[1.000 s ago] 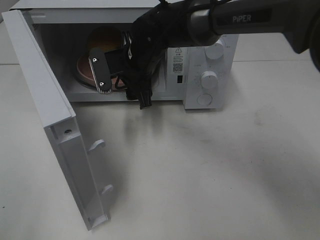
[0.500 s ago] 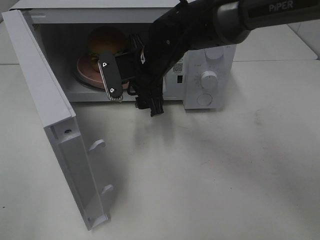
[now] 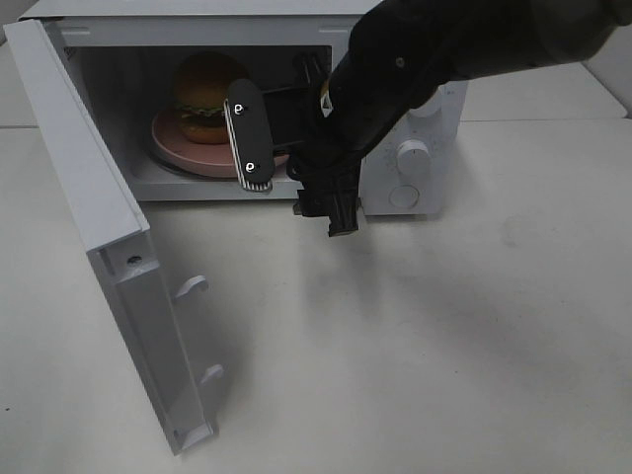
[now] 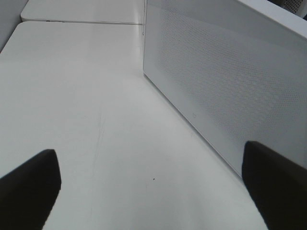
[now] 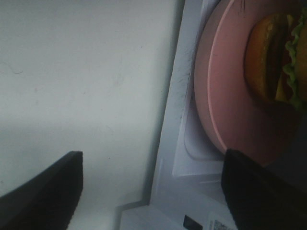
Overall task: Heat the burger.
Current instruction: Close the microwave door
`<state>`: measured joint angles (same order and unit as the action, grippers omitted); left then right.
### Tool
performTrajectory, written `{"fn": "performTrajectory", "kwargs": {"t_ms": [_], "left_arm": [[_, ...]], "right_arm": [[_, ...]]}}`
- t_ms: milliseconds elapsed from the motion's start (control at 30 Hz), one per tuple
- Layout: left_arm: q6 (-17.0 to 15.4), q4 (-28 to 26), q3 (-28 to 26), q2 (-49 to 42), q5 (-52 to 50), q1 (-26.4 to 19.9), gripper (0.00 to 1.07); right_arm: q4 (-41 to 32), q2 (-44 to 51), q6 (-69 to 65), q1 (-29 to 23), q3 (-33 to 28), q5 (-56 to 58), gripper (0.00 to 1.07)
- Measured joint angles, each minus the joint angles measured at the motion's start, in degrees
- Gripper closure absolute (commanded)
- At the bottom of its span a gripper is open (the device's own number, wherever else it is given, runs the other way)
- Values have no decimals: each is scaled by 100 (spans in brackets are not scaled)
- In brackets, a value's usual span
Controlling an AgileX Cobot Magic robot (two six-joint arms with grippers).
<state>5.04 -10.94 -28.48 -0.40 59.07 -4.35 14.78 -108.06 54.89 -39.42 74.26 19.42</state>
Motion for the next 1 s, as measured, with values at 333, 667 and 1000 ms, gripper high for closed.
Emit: {"fn": "performTrajectory", "kwargs": {"t_ms": [333, 667, 1000], "left_arm": [[0, 0, 0, 0, 0, 0, 9], [0, 0, 0, 0, 0, 0, 9], [0, 0, 0, 0, 0, 0, 9]], "right_arm": [[0, 945, -1610, 0, -773, 430, 31], [-6, 1604, -3690, 0, -1089, 1553, 31], [-11, 2366, -5174, 0, -1255, 3140, 32]]}}
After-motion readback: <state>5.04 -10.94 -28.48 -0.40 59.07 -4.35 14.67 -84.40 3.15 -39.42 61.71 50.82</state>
